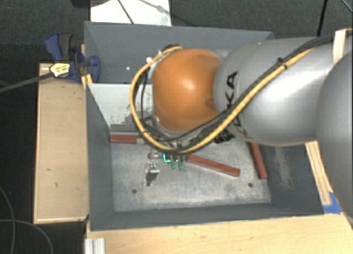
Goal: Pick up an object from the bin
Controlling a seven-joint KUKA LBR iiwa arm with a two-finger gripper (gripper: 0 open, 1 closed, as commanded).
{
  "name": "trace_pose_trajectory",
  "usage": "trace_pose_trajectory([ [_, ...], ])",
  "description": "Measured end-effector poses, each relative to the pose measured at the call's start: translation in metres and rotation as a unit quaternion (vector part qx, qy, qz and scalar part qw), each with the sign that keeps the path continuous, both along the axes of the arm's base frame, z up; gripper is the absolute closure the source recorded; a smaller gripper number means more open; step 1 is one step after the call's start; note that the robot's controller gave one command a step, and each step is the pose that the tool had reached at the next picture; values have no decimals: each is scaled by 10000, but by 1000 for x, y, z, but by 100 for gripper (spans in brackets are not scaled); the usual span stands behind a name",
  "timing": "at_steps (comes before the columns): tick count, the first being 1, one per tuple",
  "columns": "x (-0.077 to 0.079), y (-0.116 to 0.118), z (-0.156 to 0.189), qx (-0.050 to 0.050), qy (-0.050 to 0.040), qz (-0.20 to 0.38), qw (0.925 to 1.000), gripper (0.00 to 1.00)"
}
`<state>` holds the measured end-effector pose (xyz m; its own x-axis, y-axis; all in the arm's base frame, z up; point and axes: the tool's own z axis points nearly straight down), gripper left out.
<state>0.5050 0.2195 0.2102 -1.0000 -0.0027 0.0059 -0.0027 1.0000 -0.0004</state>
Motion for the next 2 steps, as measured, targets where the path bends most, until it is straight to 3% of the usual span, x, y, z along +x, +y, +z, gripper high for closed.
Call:
trace_pose_trajectory([
  [1, 2, -1, 4, 8, -38, -20, 10000, 0],
  [2, 11, -41, -20, 14, -46, -418, 9991, 0],
])
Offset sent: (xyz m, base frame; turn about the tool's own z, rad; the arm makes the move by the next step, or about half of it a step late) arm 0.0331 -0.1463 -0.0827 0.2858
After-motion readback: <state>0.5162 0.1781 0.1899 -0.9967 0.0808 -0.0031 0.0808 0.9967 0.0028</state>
